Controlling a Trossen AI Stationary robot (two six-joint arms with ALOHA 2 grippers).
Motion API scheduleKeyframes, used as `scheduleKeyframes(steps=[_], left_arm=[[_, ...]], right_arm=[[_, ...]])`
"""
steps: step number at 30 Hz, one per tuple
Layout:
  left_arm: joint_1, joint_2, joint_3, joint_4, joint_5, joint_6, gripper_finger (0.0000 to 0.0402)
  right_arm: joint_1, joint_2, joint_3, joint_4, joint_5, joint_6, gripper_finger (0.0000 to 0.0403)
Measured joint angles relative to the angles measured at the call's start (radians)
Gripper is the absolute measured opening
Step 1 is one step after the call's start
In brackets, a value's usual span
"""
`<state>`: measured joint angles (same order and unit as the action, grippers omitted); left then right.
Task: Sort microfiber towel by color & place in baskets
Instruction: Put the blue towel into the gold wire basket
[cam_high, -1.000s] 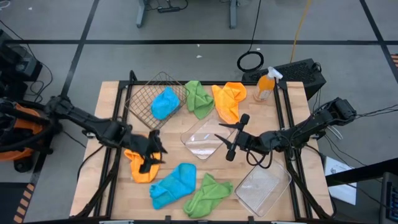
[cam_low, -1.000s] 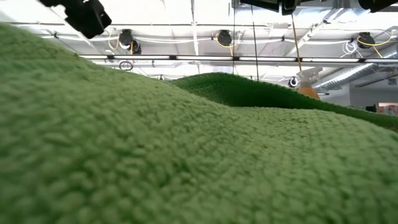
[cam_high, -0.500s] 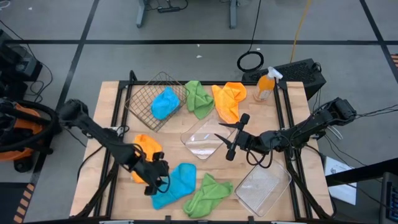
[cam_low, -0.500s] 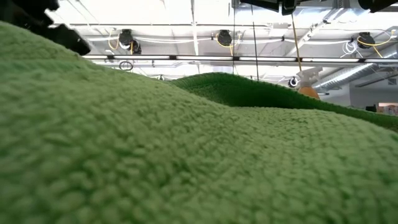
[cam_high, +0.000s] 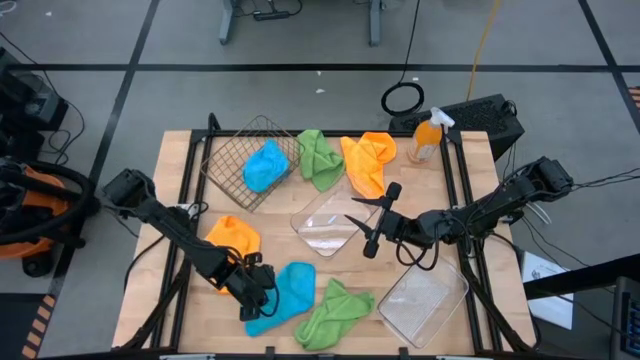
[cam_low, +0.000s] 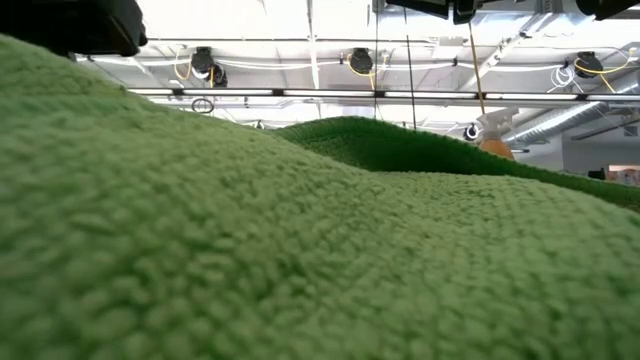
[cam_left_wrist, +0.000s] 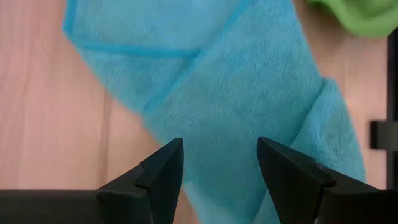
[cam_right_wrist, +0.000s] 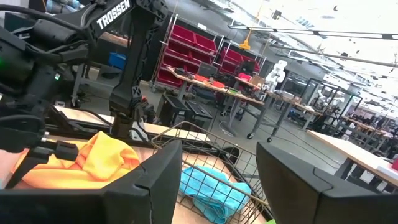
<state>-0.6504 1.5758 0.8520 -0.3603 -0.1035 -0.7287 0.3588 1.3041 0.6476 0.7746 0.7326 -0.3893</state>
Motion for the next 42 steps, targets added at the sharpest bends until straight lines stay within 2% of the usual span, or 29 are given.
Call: scheduleKeyframes(steps=[8,16,26,31,37,39,42], left_arm=[[0.0,0.078,0.0,0.083,-0.008,0.0,0.0212],[0.019,0.137,0.001,0.051,-0.113,-0.051,0.0212],[0.022,0.235,0.007,0.133,-0.143,0.005,0.0207],[0.022,0.254,0.007,0.165,-0.145,0.012,0.015],[0.013,0.252,0.007,0.18,-0.129,0.056,0.0026],[0.009,0.237,0.005,0.171,-0.133,0.059,0.0015],[0.002,0.189,-0.002,0.135,-0.138,0.082,0.0017]], right_arm=[[0.0,0.0,0.0,-0.001,0.0,0.0,0.0199],[0.0,0.0,0.0,-0.001,0.0,0.001,0.0199],[0.0,0.0,0.0,-0.001,0.0,0.003,0.0199],[0.0,0.0,0.0,-0.001,0.0,0.003,0.0199],[0.0,0.0,0.0,-0.002,0.0,0.003,0.0199],[0.0,0.0,0.0,-0.002,0.0,0.003,0.0199],[0.0,0.0,0.0,-0.002,-0.004,0.013,0.0199]])
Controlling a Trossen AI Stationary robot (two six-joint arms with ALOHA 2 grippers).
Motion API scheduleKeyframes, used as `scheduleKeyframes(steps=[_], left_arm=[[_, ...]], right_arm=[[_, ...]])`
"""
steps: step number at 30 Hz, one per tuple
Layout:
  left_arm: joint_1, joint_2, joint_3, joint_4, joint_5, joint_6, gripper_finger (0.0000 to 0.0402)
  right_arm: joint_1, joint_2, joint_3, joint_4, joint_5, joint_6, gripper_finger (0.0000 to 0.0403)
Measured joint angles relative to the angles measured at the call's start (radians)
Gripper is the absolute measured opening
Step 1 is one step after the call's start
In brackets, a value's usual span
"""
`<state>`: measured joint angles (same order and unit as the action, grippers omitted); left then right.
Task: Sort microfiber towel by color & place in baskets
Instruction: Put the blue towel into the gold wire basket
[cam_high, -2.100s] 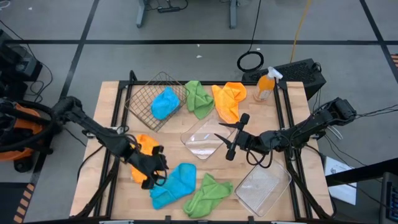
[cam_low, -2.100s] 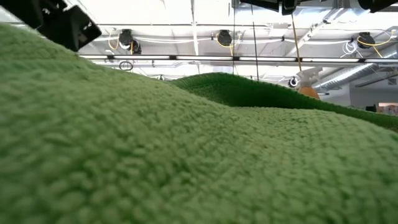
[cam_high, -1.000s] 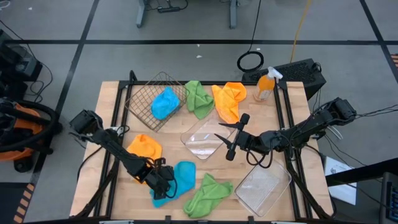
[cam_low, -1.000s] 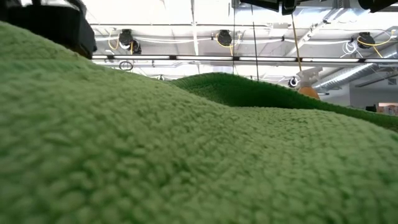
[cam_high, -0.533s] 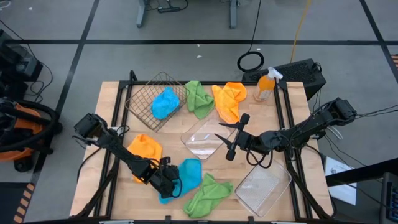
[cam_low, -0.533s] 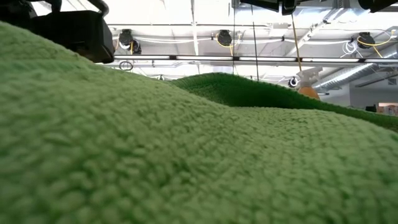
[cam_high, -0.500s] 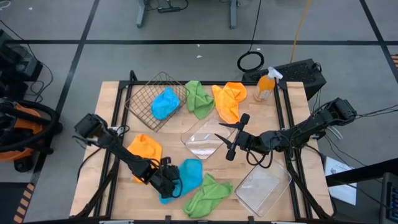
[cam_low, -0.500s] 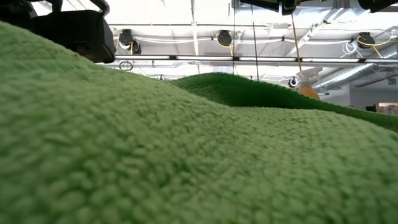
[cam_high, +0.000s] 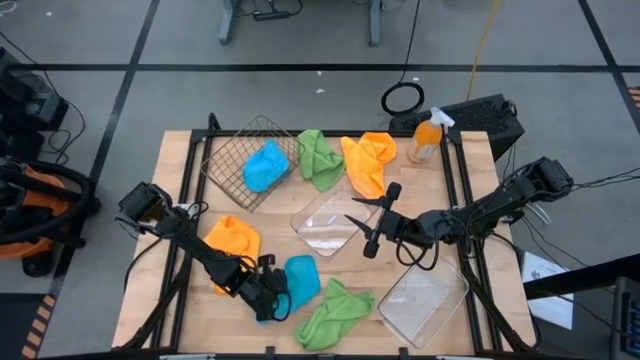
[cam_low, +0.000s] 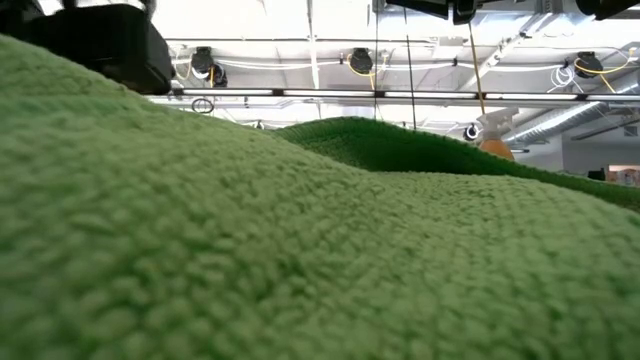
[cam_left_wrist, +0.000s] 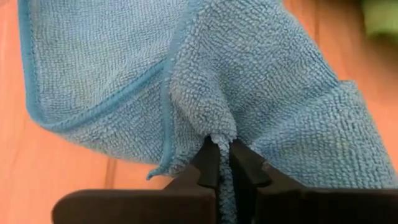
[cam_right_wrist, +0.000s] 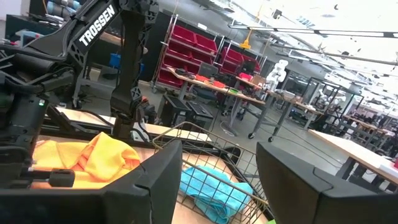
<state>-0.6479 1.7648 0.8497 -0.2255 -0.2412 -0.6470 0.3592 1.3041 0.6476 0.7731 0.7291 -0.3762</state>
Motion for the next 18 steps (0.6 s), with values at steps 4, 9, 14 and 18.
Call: scheduleKeyframes(steps=[4,9,14,18], left_arm=[[-0.011,-0.11,-0.01,-0.071,-0.045,0.031,0.0013],[-0.022,-0.258,-0.002,-0.133,-0.172,0.077,0.0011],[-0.029,-0.36,0.0,-0.136,-0.226,0.185,0.001],[-0.028,-0.415,-0.001,-0.137,-0.283,0.258,0.001]], right_arm=[[0.001,0.0,0.0,0.002,-0.086,0.042,0.0199],[0.001,0.023,0.002,0.013,-0.367,0.171,0.02],[0.014,0.131,0.002,0.046,-0.418,0.259,0.0213],[0.017,0.273,0.05,0.107,-0.417,0.249,0.0228]])
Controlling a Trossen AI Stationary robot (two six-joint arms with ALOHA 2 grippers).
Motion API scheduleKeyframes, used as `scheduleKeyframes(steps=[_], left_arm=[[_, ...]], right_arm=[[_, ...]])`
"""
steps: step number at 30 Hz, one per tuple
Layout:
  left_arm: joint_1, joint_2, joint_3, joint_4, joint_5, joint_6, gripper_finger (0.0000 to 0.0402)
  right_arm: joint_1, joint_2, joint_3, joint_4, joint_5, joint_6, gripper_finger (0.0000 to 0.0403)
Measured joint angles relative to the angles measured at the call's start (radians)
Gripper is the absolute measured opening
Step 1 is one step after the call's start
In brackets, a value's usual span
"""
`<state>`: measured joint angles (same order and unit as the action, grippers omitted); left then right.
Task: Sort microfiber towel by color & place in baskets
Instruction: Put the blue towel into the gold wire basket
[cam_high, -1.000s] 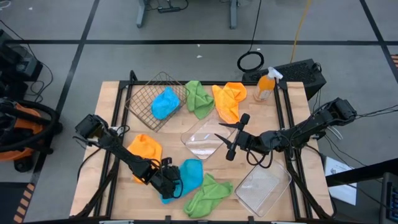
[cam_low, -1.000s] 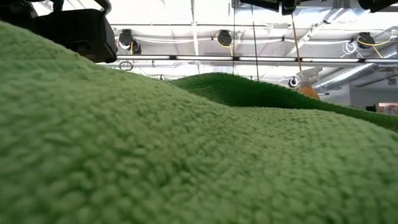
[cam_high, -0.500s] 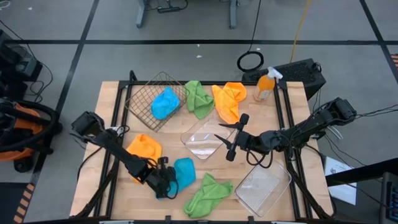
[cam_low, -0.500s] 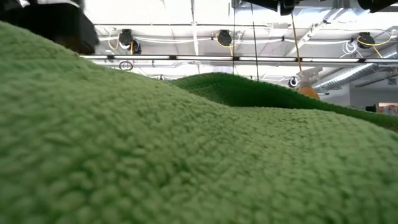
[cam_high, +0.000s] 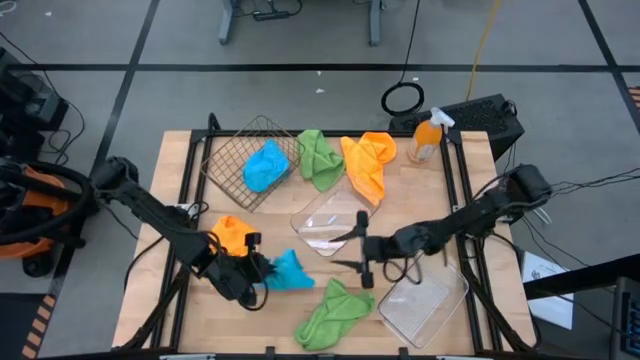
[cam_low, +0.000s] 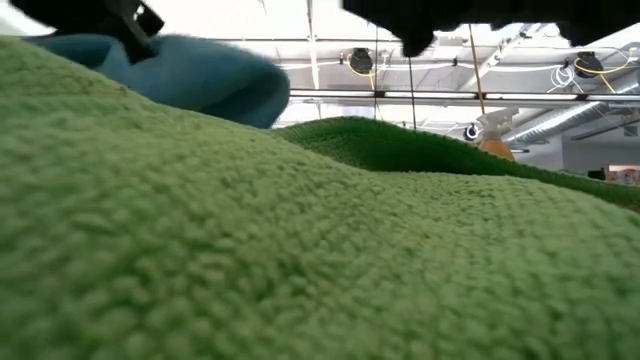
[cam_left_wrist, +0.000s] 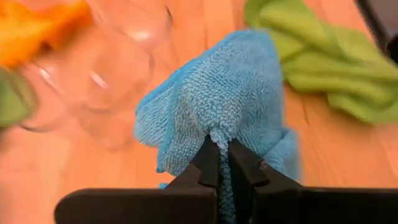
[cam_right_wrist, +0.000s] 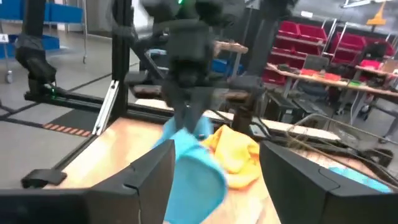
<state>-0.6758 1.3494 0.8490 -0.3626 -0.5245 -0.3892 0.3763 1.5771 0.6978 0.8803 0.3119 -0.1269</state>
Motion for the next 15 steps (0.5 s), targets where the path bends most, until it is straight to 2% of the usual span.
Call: scheduleKeyframes(steps=[5,7,13,15], left_arm=[[0.002,-0.05,0.0,0.01,-0.11,0.061,0.001],[0.001,-0.066,0.0,0.013,-0.152,0.086,0.001],[0.001,-0.09,0.001,0.029,-0.255,0.162,0.001],[0.002,-0.091,0.001,0.05,-0.294,0.174,0.001]], right_arm=[[-0.001,0.168,0.193,0.019,0.011,-0.045,0.0246],[-0.001,0.221,0.289,-0.03,0.065,-0.03,0.0256],[-0.002,0.318,0.552,-0.418,0.128,0.089,0.0295],[-0.001,0.343,0.616,-0.514,0.195,0.124,0.0309]])
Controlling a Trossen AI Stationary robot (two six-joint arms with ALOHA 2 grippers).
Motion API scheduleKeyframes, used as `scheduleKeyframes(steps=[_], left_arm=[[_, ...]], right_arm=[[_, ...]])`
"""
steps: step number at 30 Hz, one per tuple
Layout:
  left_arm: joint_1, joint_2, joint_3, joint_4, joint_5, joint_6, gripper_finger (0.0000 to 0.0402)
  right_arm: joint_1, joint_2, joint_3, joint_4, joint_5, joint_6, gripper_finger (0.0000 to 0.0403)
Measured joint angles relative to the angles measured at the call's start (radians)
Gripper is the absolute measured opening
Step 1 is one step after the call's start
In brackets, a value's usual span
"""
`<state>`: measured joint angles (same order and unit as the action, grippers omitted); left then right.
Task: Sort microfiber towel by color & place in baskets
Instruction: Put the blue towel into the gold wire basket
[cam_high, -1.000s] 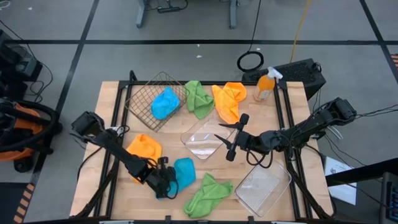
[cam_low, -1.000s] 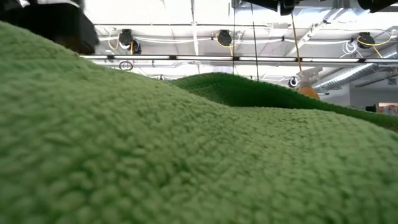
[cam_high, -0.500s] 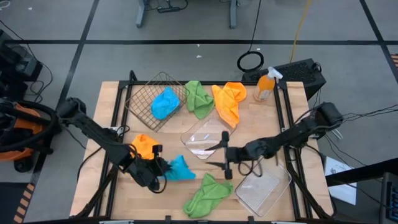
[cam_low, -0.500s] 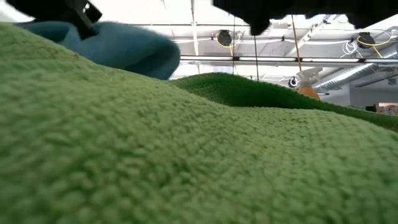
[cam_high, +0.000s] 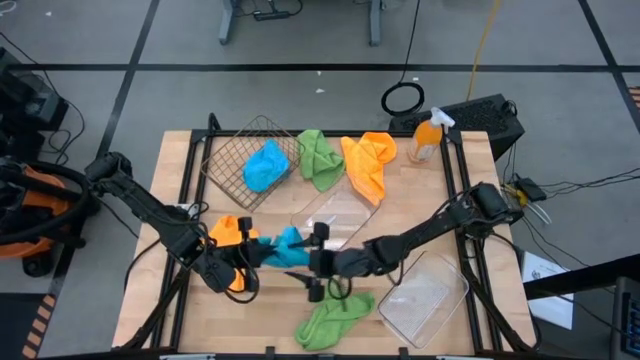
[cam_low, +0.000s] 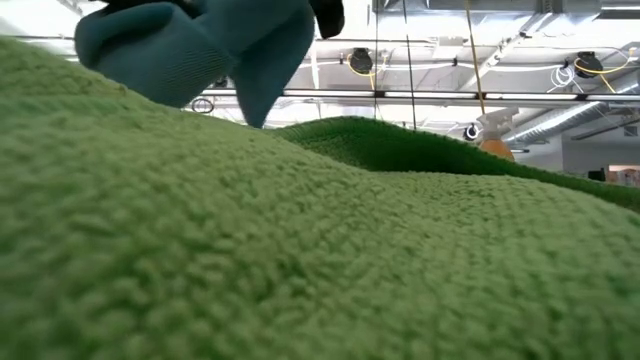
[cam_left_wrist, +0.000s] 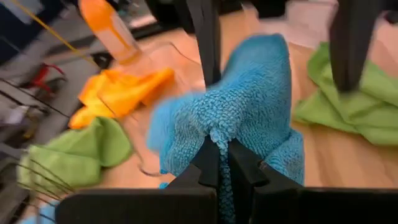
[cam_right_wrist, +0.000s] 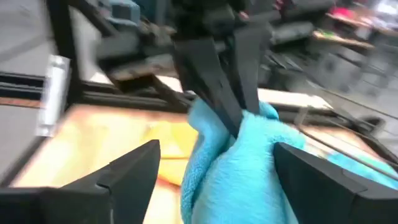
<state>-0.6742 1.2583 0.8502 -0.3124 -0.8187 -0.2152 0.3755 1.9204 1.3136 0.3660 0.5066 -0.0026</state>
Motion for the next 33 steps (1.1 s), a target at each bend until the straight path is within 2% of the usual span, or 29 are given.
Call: scheduleKeyframes(steps=[4,7,17,21,27,33], left_arm=[[0.001,0.0,0.001,0.042,-0.032,0.055,0.001],[0.0,0.0,0.001,0.066,-0.032,0.086,0.0009],[0.001,0.0,0.001,0.22,-0.036,0.206,0.0012],[0.003,0.0,0.002,0.254,-0.035,0.246,0.0014],[0.027,0.0,0.002,0.255,-0.019,0.248,0.0016],[0.035,0.0,0.002,0.254,0.0,0.244,0.0017]], right_arm=[[-0.002,0.039,0.079,-0.104,0.158,0.018,0.0329],[-0.008,0.053,0.09,-0.108,0.203,0.018,0.0335],[-0.022,0.053,0.09,-0.107,0.191,0.02,0.0332],[-0.023,0.053,0.09,-0.104,0.138,0.012,0.0317],[-0.023,0.053,0.09,-0.1,0.116,-0.017,0.0254],[-0.023,0.053,0.09,-0.107,0.116,-0.039,0.013]])
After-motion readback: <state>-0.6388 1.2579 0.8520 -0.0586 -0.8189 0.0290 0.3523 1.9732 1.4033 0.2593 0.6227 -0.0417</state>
